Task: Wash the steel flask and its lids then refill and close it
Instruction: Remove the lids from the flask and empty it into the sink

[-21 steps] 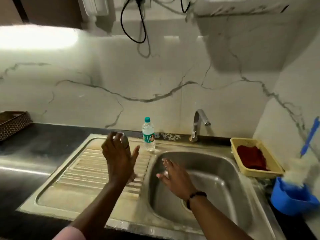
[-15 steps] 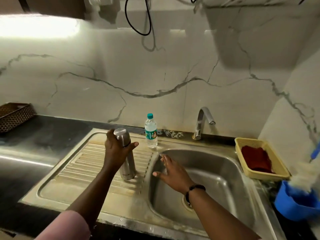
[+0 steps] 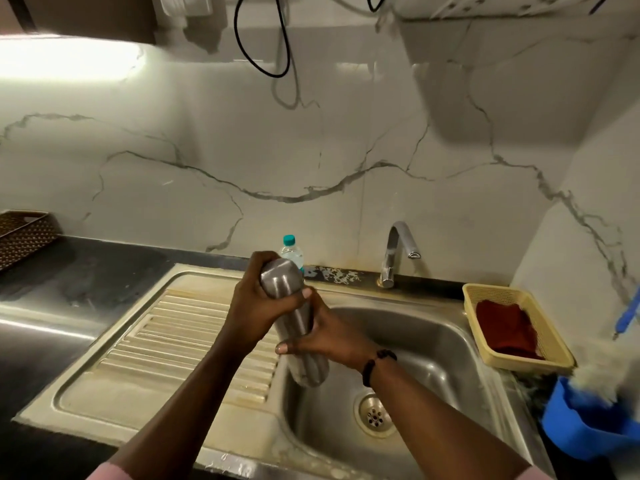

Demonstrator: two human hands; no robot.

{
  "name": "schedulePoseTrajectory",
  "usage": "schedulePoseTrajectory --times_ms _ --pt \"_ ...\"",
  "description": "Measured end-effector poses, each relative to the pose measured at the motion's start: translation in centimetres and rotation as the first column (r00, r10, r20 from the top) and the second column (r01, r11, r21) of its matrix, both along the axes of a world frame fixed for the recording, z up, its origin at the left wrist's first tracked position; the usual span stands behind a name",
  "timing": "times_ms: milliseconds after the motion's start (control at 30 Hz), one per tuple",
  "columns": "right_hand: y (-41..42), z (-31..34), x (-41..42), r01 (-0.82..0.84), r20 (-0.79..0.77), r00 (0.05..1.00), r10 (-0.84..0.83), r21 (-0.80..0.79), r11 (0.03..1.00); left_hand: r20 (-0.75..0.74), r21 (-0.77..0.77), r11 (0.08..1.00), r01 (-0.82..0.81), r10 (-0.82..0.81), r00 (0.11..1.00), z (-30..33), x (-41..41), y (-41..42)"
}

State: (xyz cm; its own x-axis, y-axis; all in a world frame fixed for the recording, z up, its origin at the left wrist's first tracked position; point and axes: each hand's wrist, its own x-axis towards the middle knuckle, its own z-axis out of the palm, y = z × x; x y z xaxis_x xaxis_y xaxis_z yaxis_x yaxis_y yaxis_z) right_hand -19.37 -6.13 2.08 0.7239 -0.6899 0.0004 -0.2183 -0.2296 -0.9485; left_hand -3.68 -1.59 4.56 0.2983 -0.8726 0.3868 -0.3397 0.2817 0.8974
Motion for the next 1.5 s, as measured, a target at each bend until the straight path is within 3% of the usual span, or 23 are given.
schedulePoseTrajectory --times_ms 67,200,433,500,567,600,733,800,933,1000,1067,1133,1200,1300,1333,1400,1433,1500 --pt "0.0 0.7 -1.3 0.030 0.033 0.999 -0.030 -0.004 1.000 -0.135 -0.012 0.987 0.163 -0.163 0.977 1.4 -1.4 0.2" --pt "0.5 1.2 -3.1 0.023 0.092 0.995 -0.025 0.019 1.000 -0.282 0.003 0.882 0.471 -0.452 0.847 3.7 -2.3 -0.2" --pt "2.0 0.4 -4.3 0.270 0.212 0.939 -0.271 0.037 0.962 -0.321 0.024 0.980 0.197 -0.179 0.930 3.7 -7.6 -1.1" --pt "2.4 -0.1 -4.1 0.412 0.259 0.881 -0.396 -0.012 0.911 -0.292 0.021 1.000 0.016 -0.009 0.956 3.6 -9.4 -1.2" --pt "3.0 -0.6 -4.2 0.437 0.379 0.803 -0.461 0.153 0.886 -0.242 0.087 0.975 -0.206 0.221 0.945 2.9 -11.6 -1.0" --pt "2.9 -1.1 -4.6 0.471 0.364 0.801 -0.476 0.108 0.875 -0.226 0.124 0.956 -0.268 0.290 0.930 2.7 -12.6 -0.8" --pt "2.5 -1.6 -6.9 0.502 0.313 0.827 -0.467 -0.037 0.864 -0.184 0.227 0.971 -0.076 0.119 0.976 1.5 -13.3 -0.4" --pt "1.8 -1.8 -7.6 0.493 0.231 0.860 -0.455 -0.147 0.857 -0.067 0.201 0.980 -0.018 0.032 0.997 1.5 -11.8 -0.6" --pt "1.4 -1.3 -7.8 0.433 0.168 0.899 -0.405 -0.195 0.880 0.093 0.192 0.981 -0.031 0.014 0.996 2.0 -10.1 -1.9" --pt "1.3 -1.0 -8.0 0.438 0.184 0.894 -0.409 -0.162 0.884 0.116 0.228 0.972 0.055 -0.083 0.990 2.3 -10.3 -2.5" --pt "1.1 -0.8 -8.5 0.448 0.213 0.883 -0.418 -0.117 0.887 0.031 0.304 0.894 0.329 -0.354 0.935 3.6 -9.5 -2.4" --pt "1.1 -0.8 -9.1 0.430 0.216 0.891 -0.399 -0.118 0.895 0.063 0.385 0.793 0.473 -0.534 0.843 4.7 -7.7 -2.5" --pt "1.2 -0.9 -9.2 0.411 0.192 0.905 -0.380 -0.159 0.898 0.222 0.421 0.826 0.373 -0.493 0.841 5.2 -7.0 -2.8" --pt "1.4 -1.4 -9.0 0.397 0.176 0.912 -0.369 -0.162 0.903 0.514 0.393 0.917 -0.060 -0.165 0.842 4.5 -8.4 -3.0" --pt "1.5 -1.5 -9.0 0.401 0.175 0.911 -0.374 -0.161 0.902 0.524 0.390 0.918 -0.072 -0.157 0.837 4.1 -8.6 -3.2" --pt "1.6 -1.8 -9.2 0.405 0.185 0.908 -0.376 -0.152 0.902 0.446 0.445 0.883 0.149 -0.363 0.818 4.0 -8.0 -3.5" --pt "1.6 -2.0 -9.4 0.406 0.189 0.907 -0.377 -0.149 0.902 0.455 0.474 0.842 0.260 -0.486 0.746 4.6 -7.5 -3.5" --pt "1.8 -2.3 -9.6 0.402 0.170 0.911 -0.376 -0.162 0.901 0.603 0.520 0.788 0.331 -0.613 0.511 5.6 -6.7 -3.7"
